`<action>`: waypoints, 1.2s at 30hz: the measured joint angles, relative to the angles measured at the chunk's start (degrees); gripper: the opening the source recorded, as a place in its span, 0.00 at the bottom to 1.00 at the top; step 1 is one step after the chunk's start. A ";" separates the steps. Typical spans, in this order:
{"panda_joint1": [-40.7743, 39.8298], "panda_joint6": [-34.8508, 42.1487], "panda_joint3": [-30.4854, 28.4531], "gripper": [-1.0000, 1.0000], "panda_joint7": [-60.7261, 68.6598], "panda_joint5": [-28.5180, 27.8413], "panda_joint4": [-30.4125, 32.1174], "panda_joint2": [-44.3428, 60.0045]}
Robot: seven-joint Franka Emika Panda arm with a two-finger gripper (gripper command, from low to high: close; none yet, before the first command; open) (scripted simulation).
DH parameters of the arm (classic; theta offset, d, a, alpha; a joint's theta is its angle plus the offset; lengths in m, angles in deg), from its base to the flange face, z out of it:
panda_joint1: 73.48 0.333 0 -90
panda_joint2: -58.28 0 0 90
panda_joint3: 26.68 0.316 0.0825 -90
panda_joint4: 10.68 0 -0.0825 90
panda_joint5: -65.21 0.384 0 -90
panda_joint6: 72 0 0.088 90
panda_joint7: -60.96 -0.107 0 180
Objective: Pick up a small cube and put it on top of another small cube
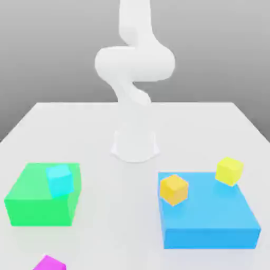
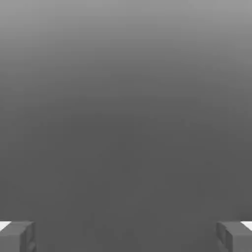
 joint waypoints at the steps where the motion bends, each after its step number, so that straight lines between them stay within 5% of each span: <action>1: -0.26 -0.56 -0.31 0.50 -0.20 0.08 -0.19 2.26; 34: -10.36 -21.33 -5.94 0.50 -1.62 7.63 -7.06 71.05; 35: -10.59 -22.33 -5.67 0.00 -1.43 7.90 -7.34 72.37; 36: -10.59 -22.33 -5.67 0.00 -1.43 7.90 -7.34 72.37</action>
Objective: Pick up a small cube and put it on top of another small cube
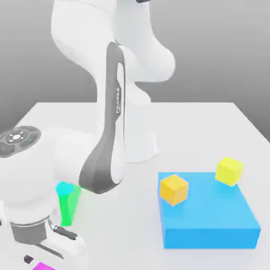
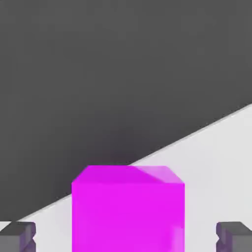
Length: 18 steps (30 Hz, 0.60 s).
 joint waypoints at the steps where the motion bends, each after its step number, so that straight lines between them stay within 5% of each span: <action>1: 0.00 0.00 0.00 0.00 0.00 0.00 0.00 0.00; 10: 1.05 5.46 -1.44 0.00 -1.17 -1.42 1.61 -7.05; 18: 1.19 11.60 -5.62 0.00 -15.19 -1.61 11.91 -23.49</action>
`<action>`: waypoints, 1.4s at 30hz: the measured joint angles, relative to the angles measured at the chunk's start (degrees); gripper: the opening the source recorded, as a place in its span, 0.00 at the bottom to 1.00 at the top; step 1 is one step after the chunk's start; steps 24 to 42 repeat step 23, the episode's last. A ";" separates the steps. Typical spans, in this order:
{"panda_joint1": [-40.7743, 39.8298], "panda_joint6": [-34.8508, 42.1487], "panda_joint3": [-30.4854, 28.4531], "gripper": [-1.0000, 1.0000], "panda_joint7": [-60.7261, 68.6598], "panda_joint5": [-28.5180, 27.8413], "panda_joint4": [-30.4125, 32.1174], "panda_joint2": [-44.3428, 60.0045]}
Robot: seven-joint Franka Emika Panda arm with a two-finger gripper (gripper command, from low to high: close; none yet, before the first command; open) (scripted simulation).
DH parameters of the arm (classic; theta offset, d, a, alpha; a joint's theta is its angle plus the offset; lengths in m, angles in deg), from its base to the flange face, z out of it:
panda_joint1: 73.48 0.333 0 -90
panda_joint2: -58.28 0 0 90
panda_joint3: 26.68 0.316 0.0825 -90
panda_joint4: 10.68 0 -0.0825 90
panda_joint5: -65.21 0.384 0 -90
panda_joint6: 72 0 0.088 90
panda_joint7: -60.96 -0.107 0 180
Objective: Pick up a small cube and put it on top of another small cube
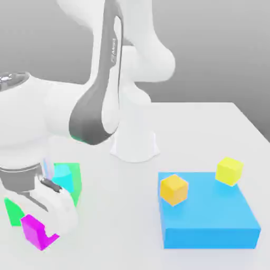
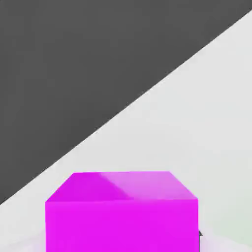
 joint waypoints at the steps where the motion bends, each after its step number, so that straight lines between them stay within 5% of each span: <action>1: -0.21 0.66 -0.45 0.00 -2.27 -0.52 1.38 -2.11; 14: -9.69 9.22 1.31 0.00 -34.57 -10.99 19.13 -29.02; 19: -10.33 -0.50 1.07 0.00 -36.06 -11.01 22.93 -23.04; 20: -10.28 -1.99 1.00 1.00 -35.99 -10.88 23.33 -21.95; 42: -10.28 -1.99 1.00 1.00 -35.99 -10.88 23.33 -21.95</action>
